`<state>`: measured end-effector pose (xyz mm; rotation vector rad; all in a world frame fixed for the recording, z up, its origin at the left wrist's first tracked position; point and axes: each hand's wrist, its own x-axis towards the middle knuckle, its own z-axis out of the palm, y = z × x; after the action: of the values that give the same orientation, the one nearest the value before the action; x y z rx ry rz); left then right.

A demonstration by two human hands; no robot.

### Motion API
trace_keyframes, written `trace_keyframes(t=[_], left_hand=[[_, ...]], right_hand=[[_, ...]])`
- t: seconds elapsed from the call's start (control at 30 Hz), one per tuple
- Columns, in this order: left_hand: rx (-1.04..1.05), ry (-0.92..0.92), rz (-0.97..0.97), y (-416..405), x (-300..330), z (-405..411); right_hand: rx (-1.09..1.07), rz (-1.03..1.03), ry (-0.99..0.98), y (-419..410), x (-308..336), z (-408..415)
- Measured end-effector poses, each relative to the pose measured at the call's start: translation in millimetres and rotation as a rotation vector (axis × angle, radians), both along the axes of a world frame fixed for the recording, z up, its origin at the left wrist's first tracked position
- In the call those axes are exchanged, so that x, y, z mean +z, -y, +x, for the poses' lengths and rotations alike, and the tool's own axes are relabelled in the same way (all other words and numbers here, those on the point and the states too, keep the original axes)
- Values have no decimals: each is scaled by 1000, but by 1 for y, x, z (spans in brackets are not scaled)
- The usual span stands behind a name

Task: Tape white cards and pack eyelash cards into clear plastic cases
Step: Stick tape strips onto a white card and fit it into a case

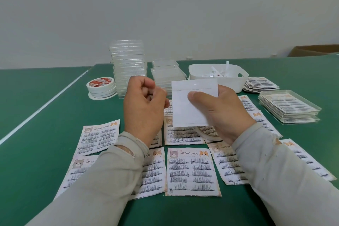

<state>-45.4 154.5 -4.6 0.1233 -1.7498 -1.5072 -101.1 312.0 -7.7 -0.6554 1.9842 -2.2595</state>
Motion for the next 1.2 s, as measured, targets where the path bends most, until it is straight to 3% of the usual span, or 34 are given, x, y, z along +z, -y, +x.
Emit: trace_keyframes(t=[0.13,0.43,0.97,1.2], left_hand=[[-21,5,-19,-3,1,2],[32,-65,-428,-4,-5,4],[7,17,-286,-4,-5,2],[-30,82,-190,-3,-7,-2]], right_hand=[[20,-59,61,0,0,0],[2,-51,26,1,0,-1],[-115,141,-272,2,5,8],[-101,162,-312,3,4,9]])
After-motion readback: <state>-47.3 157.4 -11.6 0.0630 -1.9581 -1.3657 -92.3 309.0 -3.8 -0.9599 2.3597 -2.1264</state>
